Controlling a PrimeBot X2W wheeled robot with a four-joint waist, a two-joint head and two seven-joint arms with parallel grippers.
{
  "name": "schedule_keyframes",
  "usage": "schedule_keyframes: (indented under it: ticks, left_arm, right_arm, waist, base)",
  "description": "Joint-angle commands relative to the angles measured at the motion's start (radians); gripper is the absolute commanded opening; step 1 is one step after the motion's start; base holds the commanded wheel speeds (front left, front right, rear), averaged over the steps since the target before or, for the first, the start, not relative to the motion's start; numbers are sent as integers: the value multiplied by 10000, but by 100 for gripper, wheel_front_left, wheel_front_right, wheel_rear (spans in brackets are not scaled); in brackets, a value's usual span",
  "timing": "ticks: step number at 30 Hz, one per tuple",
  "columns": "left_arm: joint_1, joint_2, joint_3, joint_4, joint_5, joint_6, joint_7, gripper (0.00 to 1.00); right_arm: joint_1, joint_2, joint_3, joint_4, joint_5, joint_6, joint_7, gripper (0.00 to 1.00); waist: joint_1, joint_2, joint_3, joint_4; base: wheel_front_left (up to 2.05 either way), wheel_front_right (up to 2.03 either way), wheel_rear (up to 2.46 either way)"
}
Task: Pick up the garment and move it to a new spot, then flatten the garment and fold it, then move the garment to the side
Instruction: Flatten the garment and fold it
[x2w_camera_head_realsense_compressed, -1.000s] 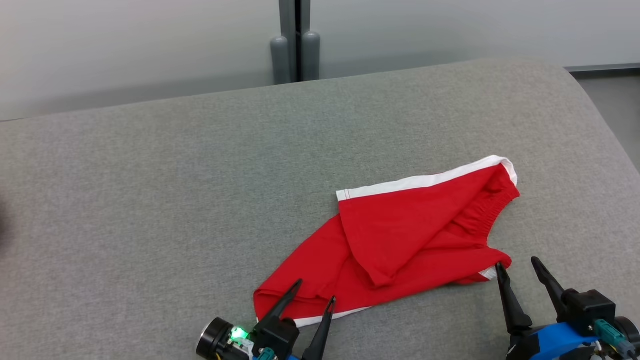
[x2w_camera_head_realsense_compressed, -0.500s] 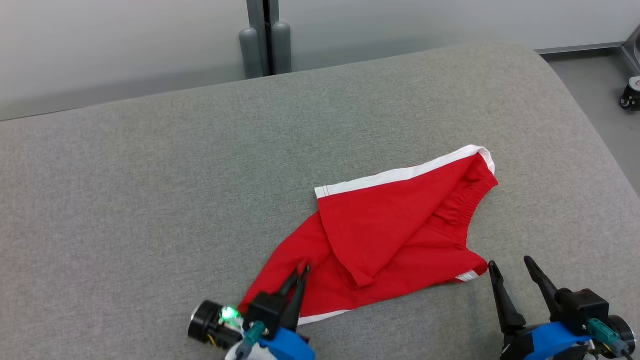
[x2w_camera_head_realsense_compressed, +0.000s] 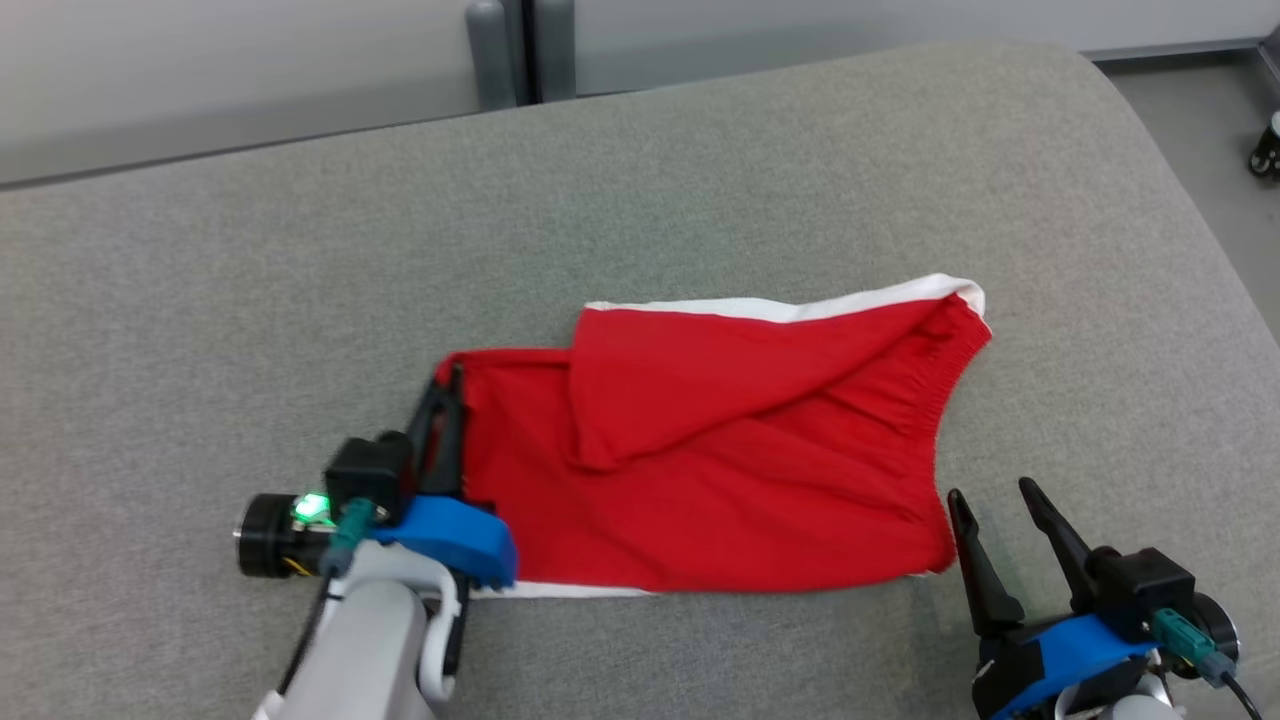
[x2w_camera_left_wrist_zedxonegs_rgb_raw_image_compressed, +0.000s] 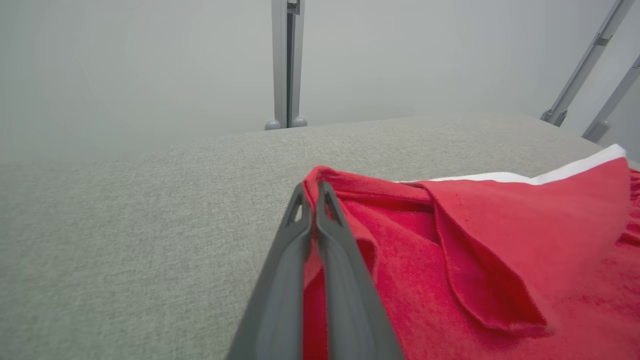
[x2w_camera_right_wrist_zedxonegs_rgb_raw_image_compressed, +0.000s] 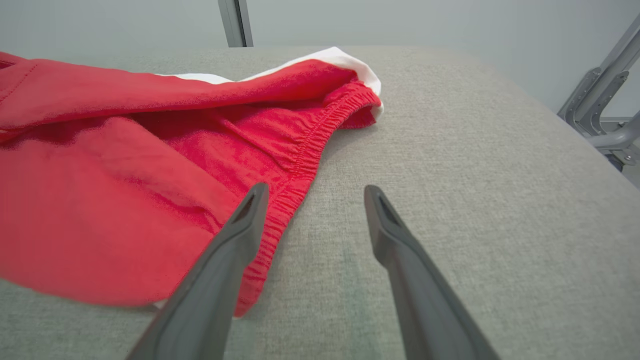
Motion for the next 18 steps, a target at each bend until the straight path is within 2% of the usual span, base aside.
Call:
schedule_keyframes:
  ticks: [1, 3, 9, 13, 14, 15, 18]
  left_arm:
    - [-373, 57, 272, 212, -9, 60, -29, 0]
    - [-790, 178, 625, 679, 71, 164, -27, 0]
    - [-1576, 506, 1848, 2020, -18, 840, -27, 0]
    - [-1492, 581, 2411, 2536, -76, 1001, -26, 0]
    - [-1376, 548, 2504, 2548, -72, 995, -26, 18]
    - [-1250, 505, 2641, 2500, -98, 1003, -24, 100]
    - [-875, 287, 2909, 1919, -45, 964, -27, 100]
  right_arm:
    - [-151, 26, 64, -69, 17, 1, -6, 100]
    - [-274, 58, 181, -103, 70, 1, -6, 100]
    - [-570, 77, 532, -198, 236, 1, -6, 100]
    - [-674, 71, 702, -234, 313, 1, -6, 100]
    - [-672, 66, 728, -257, 323, 1, -6, 100]
    - [-651, 64, 803, -282, 351, 1, -6, 100]
    - [-481, 10, 1064, -378, 493, 1, -6, 100]
  waist:
    - [-1, 0, 111, -33]
    - [-1, 0, 281, -98]
    - [-1, 0, 686, -205]
    - [-1, 0, 697, -123]
    - [-1, 0, 650, -63]
    - [-1, 0, 600, -9]
    - [-1, 0, 344, 227]
  base:
    - [0, 0, 0]
    - [0, 0, 0]
    - [0, 0, 0]
    - [0, 0, 0]
    - [0, 0, 0]
    - [0, 0, 0]
    - [0, 0, 0]
